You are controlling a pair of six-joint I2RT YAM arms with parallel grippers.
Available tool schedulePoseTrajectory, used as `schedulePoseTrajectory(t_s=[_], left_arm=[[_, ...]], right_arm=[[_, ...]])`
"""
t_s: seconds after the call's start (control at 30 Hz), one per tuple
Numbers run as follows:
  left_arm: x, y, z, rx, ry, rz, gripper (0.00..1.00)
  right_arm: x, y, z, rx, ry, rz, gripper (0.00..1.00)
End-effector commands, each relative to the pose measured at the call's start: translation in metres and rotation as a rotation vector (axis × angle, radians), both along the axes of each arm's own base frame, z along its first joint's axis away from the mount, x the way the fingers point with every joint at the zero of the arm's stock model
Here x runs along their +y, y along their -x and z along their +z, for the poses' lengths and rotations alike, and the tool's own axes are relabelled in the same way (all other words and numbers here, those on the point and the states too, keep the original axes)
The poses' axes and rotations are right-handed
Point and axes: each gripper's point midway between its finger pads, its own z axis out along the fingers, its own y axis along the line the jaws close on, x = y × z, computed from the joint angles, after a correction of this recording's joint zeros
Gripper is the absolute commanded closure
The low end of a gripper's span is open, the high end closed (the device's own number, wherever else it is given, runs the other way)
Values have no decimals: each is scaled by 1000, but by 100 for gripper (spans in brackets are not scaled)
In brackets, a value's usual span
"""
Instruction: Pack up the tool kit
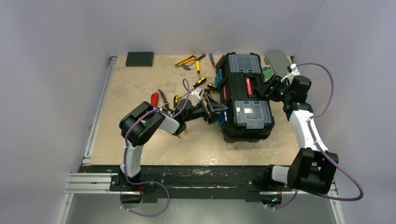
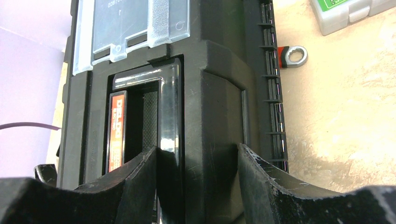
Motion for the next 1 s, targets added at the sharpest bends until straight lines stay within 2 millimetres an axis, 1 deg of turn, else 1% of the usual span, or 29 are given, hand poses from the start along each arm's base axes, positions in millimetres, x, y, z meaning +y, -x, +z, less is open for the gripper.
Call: schedulePoseTrajectory(t_s=[0.0, 0.13, 0.27, 0.37, 0.43, 0.67, 0.73, 0.77, 0.8, 0.9, 0.97], left_arm=[[-8, 26, 55, -118, 103, -74, 0], [0, 34, 35, -42, 6, -72, 0], [5, 40, 11, 45, -84, -72, 0], [6, 40, 4, 67, -96, -65, 4], [3, 39, 6, 69, -65, -70, 6], [-12, 29, 28, 34, 17, -91, 12], [-14, 28, 35, 16, 40, -96, 21], [-14, 28, 37, 10, 45, -95, 29], [-14, 28, 37, 4, 43, -91, 38], [-12, 27, 40, -26, 32, -82, 69], [-12, 28, 48, -68, 30, -87, 87]], right_arm=[[-2, 36, -89, 344, -40, -89, 100], [-2, 37, -87, 341, -40, -90, 100], [-3, 37, -87, 341, -38, -91, 100], [-2, 37, -87, 338, -42, -88, 100], [-2, 37, -87, 339, -44, -89, 100], [-1, 37, -86, 335, -47, -89, 100], [-1, 37, -87, 337, -46, -88, 100], [-1, 37, -87, 338, -47, -87, 100], [-1, 37, -87, 338, -47, -85, 100], [-2, 38, -87, 338, -44, -88, 100], [-2, 38, -86, 334, -41, -91, 100]])
